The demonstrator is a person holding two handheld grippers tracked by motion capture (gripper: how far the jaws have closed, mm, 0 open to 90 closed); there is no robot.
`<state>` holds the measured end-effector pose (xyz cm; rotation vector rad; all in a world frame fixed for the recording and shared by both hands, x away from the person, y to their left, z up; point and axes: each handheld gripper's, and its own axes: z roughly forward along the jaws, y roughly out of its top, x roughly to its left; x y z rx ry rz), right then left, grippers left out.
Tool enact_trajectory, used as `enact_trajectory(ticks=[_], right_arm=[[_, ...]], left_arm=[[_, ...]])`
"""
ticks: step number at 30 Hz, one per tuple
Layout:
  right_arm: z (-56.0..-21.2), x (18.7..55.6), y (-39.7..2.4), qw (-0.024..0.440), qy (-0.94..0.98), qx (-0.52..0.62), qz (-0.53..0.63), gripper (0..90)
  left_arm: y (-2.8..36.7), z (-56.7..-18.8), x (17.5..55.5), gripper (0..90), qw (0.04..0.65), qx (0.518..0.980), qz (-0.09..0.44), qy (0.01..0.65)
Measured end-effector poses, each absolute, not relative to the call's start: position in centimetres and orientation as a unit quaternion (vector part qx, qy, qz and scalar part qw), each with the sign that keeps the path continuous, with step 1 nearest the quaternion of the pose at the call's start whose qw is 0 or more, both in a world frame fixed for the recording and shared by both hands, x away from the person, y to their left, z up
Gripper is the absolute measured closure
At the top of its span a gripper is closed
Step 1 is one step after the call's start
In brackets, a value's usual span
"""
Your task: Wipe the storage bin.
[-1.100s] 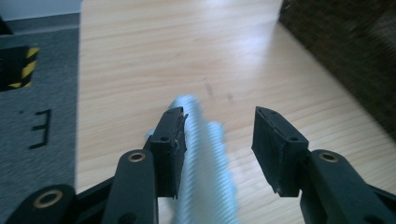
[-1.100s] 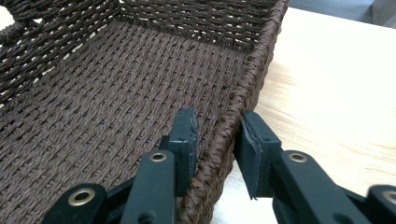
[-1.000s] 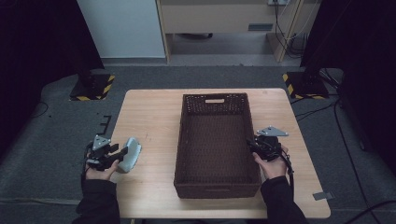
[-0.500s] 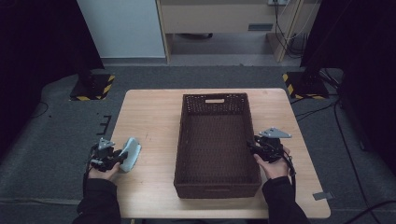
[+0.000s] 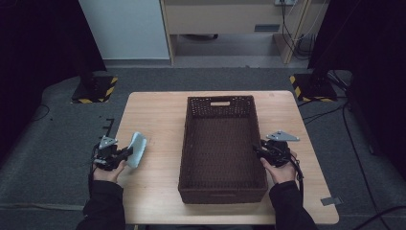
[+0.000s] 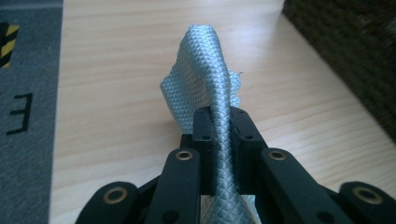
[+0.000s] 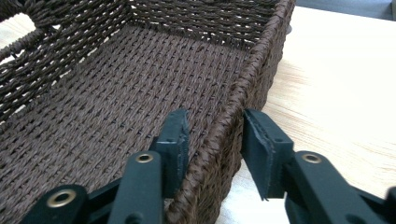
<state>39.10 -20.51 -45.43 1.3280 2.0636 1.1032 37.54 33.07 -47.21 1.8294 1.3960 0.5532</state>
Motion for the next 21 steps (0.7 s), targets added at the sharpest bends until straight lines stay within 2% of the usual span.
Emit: enact_trajectory(ticks=[9, 21], right_arm=[[-45.4, 39.3, -20.3, 0.218, 0.748, 0.483, 0.399, 68.1], [-45.4, 39.2, -20.4, 0.218, 0.749, 0.485, 0.395, 70.5]], left_arm=[[29.6, -46.1, 39.9, 81.2, 0.394, 0.726, 0.214, 0.521], [25.4, -46.1, 44.9, 81.1, 0.408, 0.731, 0.206, 0.507]])
